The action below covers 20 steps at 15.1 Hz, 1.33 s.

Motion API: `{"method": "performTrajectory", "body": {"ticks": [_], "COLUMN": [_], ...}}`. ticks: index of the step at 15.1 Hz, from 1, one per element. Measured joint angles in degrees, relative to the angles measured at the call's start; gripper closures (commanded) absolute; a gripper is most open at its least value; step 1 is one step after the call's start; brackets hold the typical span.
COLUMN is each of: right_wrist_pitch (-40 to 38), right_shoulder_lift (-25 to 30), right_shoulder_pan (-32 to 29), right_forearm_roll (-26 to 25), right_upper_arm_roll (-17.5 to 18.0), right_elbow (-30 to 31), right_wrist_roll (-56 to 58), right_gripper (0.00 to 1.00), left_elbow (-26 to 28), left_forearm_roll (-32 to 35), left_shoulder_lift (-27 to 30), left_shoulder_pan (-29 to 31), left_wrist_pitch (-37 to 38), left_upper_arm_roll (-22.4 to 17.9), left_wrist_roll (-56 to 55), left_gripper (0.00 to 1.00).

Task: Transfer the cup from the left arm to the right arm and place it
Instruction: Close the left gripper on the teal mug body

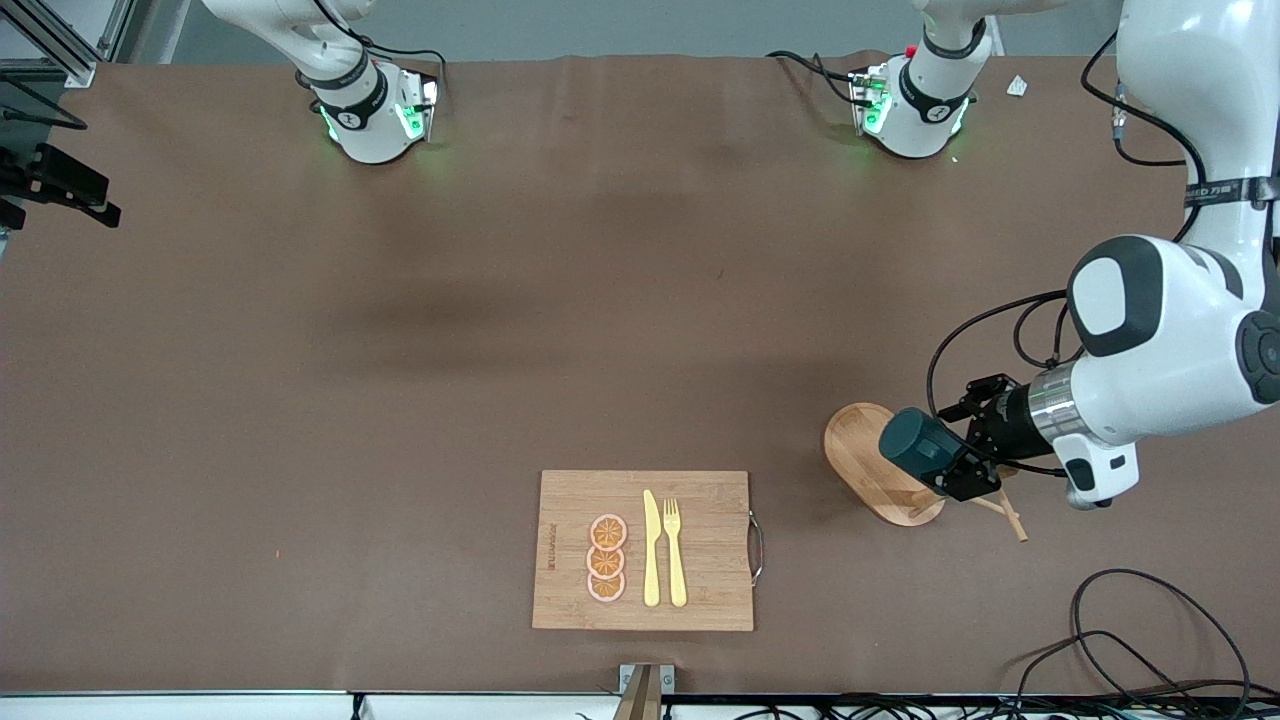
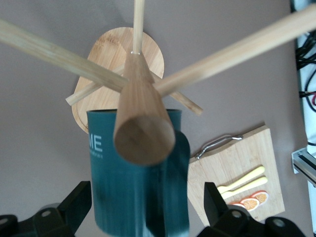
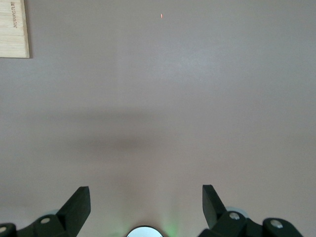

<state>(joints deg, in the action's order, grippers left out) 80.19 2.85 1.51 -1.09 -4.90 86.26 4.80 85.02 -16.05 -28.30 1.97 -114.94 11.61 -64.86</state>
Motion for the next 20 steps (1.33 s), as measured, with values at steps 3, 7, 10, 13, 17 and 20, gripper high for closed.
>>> {"method": "performTrajectory", "body": {"ticks": [3, 7, 10, 13, 17, 20], "right_wrist_pitch": [0.00, 0.00, 0.00, 0.00, 0.00, 0.00], "right_shoulder_lift": [0.00, 0.00, 0.00, 0.00, 0.00, 0.00], "right_shoulder_pan": [0.00, 0.00, 0.00, 0.00, 0.00, 0.00], "right_forearm_roll": [0.00, 0.00, 0.00, 0.00, 0.00, 0.01], "right_upper_arm_roll": [0.00, 0.00, 0.00, 0.00, 0.00, 0.00], "right_elbow": [0.00, 0.00, 0.00, 0.00, 0.00, 0.00], "right_wrist_roll": [0.00, 0.00, 0.00, 0.00, 0.01, 0.01], "right_gripper": [0.00, 0.00, 0.00, 0.00, 0.00, 0.00], "left_elbow": [-0.08, -0.09, -0.11, -0.12, -0.20, -0.31], "left_forearm_roll": [-0.09, -1.96, -2.21, -2.22, -2.27, -2.37], "left_shoulder_lift": [-0.77, -1.31, -1.79, -2.13, -2.17, -2.17], "left_shoulder_pan": [0.00, 0.00, 0.00, 0.01, 0.12, 0.24], "left_wrist_pitch": [-0.01, -0.01, -0.01, -0.01, 0.04, 0.30], "left_upper_arm_roll": [0.01, 0.02, 0.02, 0.01, 0.01, 0.01], "left_wrist_roll": [-0.01, -0.11, -0.13, -0.16, -0.19, -0.22], "left_gripper": [0.00, 0.00, 0.01, 0.11, 0.35, 0.45]}}
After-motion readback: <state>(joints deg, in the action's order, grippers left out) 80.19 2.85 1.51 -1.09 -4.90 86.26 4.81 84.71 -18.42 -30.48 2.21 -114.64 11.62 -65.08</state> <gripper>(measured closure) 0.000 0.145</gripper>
